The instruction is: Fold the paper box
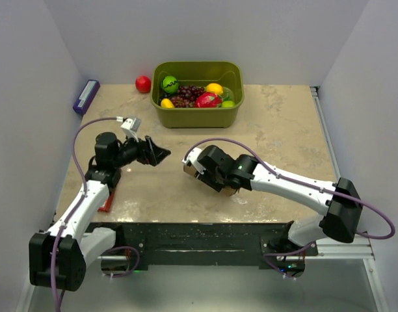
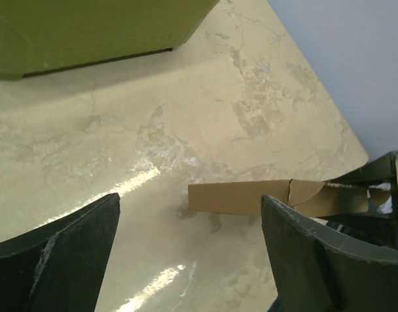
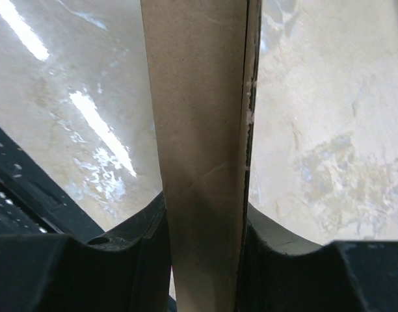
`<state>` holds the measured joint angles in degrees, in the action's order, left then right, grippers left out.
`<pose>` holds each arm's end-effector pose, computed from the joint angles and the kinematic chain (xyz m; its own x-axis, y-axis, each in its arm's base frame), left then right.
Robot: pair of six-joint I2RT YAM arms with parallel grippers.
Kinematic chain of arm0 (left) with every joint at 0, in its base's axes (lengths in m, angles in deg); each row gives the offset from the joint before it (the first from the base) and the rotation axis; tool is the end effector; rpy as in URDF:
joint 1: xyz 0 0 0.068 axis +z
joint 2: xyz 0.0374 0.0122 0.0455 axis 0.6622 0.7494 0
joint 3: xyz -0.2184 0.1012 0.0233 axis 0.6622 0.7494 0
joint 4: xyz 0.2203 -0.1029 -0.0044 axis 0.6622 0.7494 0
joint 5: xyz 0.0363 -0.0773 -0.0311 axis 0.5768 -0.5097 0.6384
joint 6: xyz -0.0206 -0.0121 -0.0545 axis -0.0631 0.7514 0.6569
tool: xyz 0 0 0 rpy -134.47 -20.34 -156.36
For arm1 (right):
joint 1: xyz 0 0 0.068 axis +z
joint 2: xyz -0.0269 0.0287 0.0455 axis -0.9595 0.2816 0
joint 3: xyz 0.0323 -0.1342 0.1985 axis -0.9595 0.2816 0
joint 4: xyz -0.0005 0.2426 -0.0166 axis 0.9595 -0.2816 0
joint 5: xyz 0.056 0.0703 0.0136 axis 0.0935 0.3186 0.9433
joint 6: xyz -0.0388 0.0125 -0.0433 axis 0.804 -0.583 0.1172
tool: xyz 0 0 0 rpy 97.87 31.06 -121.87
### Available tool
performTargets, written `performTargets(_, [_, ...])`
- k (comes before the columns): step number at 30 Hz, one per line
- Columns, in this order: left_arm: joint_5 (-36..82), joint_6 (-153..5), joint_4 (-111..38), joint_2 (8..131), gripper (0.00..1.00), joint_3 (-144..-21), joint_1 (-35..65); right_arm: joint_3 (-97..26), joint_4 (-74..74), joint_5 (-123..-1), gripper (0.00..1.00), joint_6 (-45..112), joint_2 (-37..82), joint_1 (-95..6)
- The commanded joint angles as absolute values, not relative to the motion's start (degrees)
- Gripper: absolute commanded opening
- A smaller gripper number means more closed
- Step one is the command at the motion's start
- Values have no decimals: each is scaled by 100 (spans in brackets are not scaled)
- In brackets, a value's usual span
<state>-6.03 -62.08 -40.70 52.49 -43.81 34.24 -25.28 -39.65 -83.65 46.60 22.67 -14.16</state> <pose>0.2258 -0.0553 0.2370 -0.5516 -0.2456 -0.7972 0.4952 0.6727 -0.5499 0.1532 0.2387 0.2400 -0.3390 -0.7788 -0.5278 -0.8060 0.5297 -0.2640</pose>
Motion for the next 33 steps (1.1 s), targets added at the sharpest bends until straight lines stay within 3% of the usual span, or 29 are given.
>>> performTargets(1, [-787, -7410, -3742, 5206, 88, -4705, 3251, -3039, -3678, -7540, 0, 5022, 2563, -1668])
performTargets(6, [-480, -8257, -2969, 5250, 84, -5065, 2310, -3242, -3511, -6977, 0, 5189, 2854, -1801])
performTargets(16, [57, -8214, -3064, 5144, 62, -4978, 2283, -3286, -3476, -6722, 0, 5277, 3127, -1880])
performTargets(24, [-189, -8126, -3266, 5391, 54, -5022, 2239, -3312, -3449, -6652, 0, 5321, 3241, -1889])
performTargets(33, [-189, -8047, -3319, 5681, 35, -5057, 2160, -3418, -3441, -6564, 0, 5365, 3390, -1897])
